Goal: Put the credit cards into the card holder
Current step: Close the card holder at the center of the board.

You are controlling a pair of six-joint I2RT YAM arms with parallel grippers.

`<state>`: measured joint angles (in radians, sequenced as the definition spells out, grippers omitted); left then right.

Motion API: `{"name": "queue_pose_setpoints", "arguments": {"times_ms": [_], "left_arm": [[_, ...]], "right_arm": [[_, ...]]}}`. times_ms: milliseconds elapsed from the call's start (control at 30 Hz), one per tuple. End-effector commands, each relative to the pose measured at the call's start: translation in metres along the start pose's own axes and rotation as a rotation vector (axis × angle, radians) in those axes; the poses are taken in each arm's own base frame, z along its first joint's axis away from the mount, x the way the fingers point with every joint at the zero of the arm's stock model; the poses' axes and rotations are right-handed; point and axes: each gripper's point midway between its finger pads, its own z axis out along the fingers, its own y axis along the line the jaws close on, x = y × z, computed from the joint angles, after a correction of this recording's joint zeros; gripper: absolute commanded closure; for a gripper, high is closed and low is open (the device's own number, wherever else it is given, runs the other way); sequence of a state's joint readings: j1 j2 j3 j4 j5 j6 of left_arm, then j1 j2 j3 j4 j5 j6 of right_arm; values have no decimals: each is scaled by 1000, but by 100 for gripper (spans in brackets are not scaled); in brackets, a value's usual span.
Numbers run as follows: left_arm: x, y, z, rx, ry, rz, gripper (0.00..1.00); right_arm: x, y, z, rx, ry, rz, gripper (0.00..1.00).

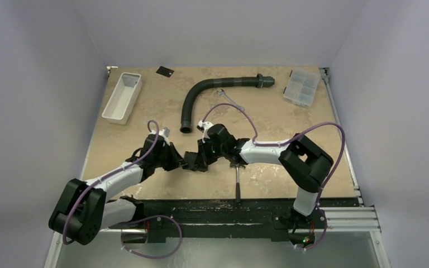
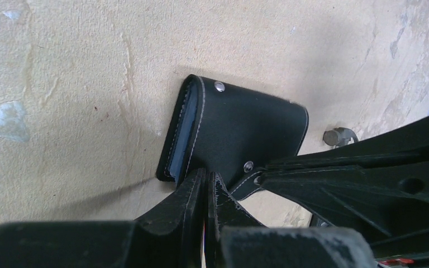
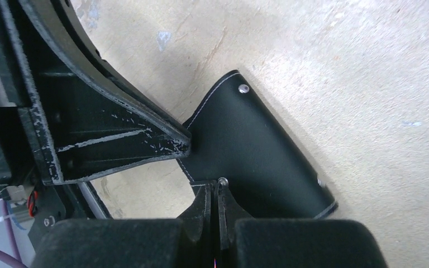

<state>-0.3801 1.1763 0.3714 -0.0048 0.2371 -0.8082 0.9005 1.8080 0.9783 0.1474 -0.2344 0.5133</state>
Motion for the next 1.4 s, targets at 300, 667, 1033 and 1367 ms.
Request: {"name": "queue_pose_setpoints", "arguments": {"times_ms": [300, 667, 1033, 1367], "left_arm": [[25, 52, -3, -203, 70, 24, 100], [-27, -51, -12, 108, 55, 79, 86], [-38, -58, 29, 146, 96, 93, 94], [-20, 1, 40, -71, 140, 177, 100]], "right_arm": [[-22, 5, -8, -22, -66, -128, 100], [-6, 20, -8, -164, -49, -203, 100], [-14, 29, -3, -208, -69, -179, 100], [-31, 31, 0, -175, -88, -189, 100]]}}
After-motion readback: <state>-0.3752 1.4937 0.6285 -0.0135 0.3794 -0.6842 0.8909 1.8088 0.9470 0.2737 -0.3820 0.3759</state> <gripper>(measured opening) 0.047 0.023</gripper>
